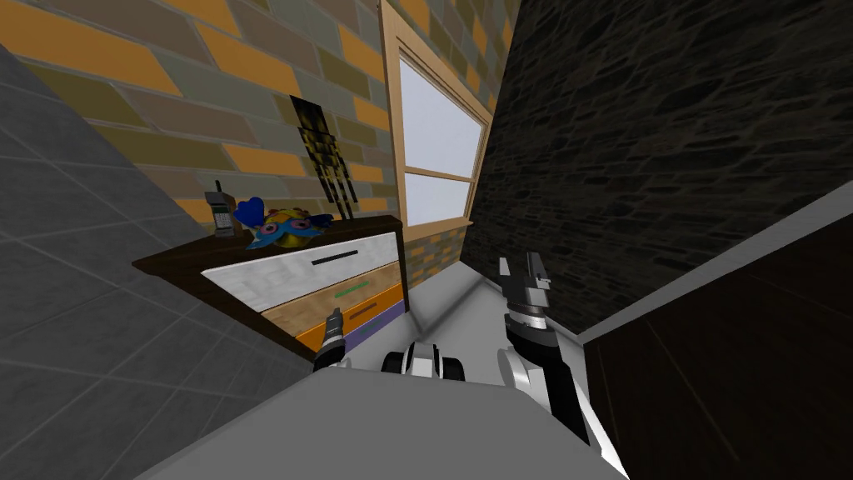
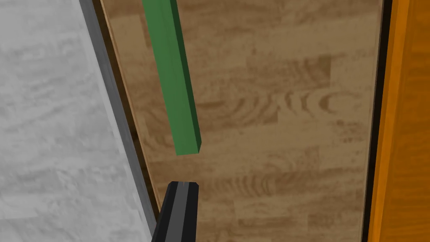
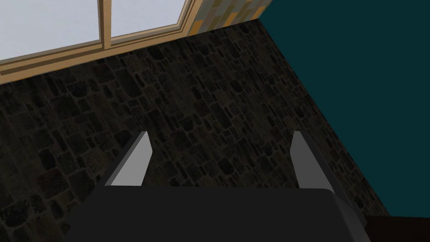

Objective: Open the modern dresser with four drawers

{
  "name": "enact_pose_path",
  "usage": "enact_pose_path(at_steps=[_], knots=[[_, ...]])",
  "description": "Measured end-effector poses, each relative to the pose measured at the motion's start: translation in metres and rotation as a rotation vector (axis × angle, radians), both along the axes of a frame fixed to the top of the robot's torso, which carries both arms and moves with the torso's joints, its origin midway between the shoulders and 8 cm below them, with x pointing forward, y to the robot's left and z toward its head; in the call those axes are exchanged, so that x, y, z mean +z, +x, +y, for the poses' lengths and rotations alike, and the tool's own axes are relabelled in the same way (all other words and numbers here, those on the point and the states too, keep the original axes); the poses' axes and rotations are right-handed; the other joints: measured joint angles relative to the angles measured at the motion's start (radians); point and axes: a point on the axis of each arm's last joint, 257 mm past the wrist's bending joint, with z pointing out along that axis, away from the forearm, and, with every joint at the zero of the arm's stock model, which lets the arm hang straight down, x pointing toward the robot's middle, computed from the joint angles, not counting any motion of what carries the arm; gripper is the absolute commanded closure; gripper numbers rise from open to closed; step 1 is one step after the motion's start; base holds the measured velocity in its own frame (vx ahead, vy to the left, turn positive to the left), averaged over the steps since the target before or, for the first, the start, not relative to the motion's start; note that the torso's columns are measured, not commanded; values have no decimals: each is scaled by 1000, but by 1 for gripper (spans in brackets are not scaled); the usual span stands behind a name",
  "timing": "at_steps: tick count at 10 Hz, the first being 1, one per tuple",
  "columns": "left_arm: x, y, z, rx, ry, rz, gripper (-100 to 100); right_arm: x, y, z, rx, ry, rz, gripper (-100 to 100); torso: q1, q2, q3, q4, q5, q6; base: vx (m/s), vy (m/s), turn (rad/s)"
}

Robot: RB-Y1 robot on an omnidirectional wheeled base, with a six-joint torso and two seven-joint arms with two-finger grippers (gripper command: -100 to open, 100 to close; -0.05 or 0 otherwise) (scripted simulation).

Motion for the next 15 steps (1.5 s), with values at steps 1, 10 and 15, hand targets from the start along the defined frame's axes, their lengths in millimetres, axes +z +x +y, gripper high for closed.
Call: enact_pose_path(at_steps=[1, 10, 15], knots=[[3, -8, 10, 27, 3, -1, 100, 0, 0, 0, 0, 0, 0, 0, 1, -1, -1, 0, 0, -1, -44, -16, -31], [43, -4, 70, 14, 138, 10, -100, 0, 0, 0, 0, 0, 0, 0, 1, -3, -2, -1, 0, 0, 20, 14, 5], [26, 2, 55, 33, 61, 3, -100, 0, 0, 0, 0, 0, 0, 0, -2, 3, 2, 1, -1, 0, 64, 44, 5]])
